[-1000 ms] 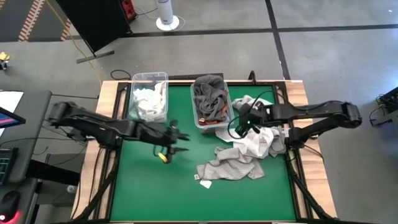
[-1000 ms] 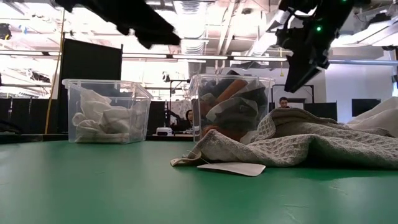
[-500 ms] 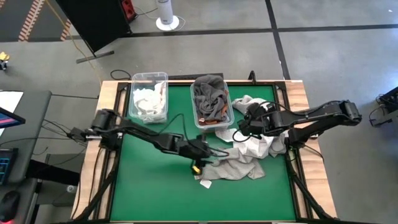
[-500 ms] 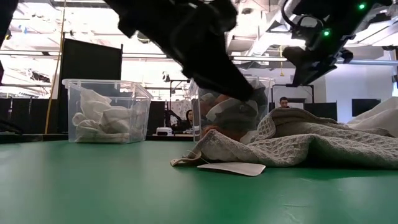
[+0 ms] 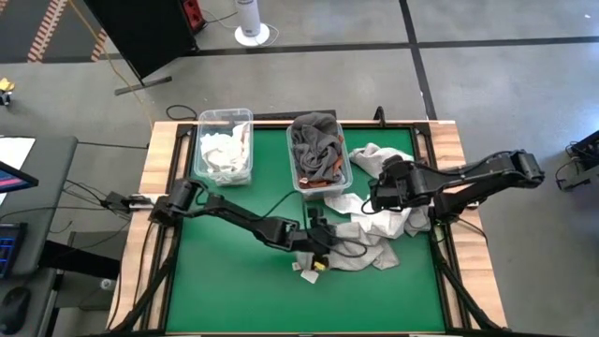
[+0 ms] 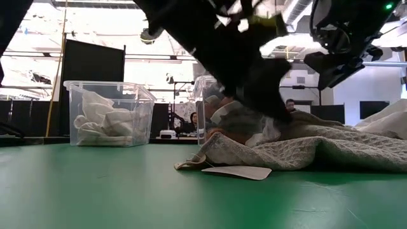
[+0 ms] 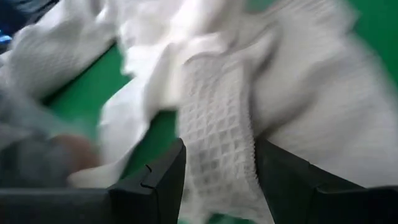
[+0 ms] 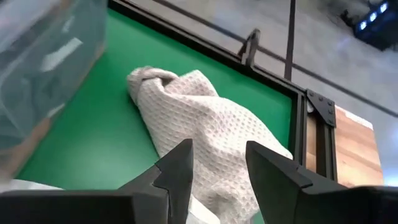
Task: Sort towels by color in basket
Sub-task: Put the light gray towel into the left transparent bin
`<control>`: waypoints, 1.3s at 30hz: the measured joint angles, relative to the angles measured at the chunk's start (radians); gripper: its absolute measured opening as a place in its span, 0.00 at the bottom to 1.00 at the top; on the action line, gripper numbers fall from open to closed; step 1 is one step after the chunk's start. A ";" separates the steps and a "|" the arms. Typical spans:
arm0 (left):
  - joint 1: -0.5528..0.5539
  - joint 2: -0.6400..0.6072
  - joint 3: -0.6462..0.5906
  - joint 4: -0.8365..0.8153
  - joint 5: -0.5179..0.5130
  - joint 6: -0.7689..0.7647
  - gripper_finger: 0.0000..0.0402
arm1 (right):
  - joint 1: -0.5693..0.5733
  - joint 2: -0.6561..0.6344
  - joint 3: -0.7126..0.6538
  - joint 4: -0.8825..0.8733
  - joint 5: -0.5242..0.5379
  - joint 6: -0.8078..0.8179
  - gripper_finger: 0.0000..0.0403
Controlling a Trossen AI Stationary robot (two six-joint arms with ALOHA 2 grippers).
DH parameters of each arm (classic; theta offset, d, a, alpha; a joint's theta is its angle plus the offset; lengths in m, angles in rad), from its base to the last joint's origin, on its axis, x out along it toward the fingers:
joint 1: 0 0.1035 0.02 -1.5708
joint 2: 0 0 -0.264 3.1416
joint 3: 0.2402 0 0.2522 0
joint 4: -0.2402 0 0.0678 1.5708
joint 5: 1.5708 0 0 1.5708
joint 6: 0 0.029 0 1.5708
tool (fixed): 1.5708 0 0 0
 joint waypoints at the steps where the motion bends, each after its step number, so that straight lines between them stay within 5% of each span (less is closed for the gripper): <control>1: 0.004 0.009 0.007 -0.013 -0.016 0.000 0.45 | 0.011 0.000 0.000 0.000 0.009 0.002 0.44; 12: 0.076 0.059 0.025 -0.221 0.046 -0.092 0.42 | 0.073 -0.014 0.001 0.005 0.060 0.027 0.44; 19: 0.079 0.057 0.028 -0.244 0.098 -0.004 0.06 | 0.088 -0.048 0.001 0.011 0.071 0.027 0.44; 23: 0.080 0.036 0.025 -0.238 0.137 0.015 0.02 | 0.098 -0.058 0.001 0.012 0.071 0.026 0.44; 39: 0.131 -0.435 -0.084 -0.385 0.078 0.143 0.01 | 0.146 -0.057 0.001 0.028 0.093 0.025 0.44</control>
